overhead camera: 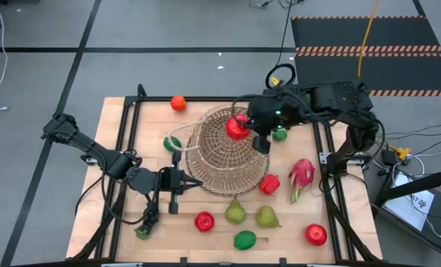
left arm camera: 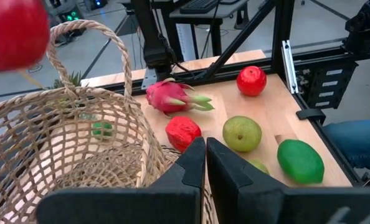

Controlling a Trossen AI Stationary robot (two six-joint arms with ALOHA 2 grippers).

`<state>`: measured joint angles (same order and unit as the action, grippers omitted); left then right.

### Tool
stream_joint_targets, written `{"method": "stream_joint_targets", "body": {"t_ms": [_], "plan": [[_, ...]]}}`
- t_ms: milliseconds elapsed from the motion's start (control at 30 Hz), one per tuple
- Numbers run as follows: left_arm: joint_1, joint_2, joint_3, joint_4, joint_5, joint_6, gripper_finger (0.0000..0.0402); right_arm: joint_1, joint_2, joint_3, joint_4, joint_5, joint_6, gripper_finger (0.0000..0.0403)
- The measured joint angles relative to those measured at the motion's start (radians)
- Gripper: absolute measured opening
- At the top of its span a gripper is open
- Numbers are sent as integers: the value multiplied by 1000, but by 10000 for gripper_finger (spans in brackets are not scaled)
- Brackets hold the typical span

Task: Build produce basket
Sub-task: Put the top right red apple into the basket

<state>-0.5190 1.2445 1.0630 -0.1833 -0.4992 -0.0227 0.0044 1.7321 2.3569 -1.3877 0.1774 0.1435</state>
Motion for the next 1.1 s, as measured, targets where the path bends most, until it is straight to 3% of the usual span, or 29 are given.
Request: {"method": "stream_joint_targets", "body": {"t_ms": [233,567,800,1100], "plan": [[0,0,0,0,0,-1,19,5,69,-1,20,-20,-189,6],[-12,-1,0,-16,0,-13,19,196,48,-14,141,10,-376,6],[-36,-1,0,-31,0,-59,19,338,-4,-198,332,178,-518,6],[-60,6,-1,-30,0,-62,19,366,-202,-545,634,191,-930,6]]}}
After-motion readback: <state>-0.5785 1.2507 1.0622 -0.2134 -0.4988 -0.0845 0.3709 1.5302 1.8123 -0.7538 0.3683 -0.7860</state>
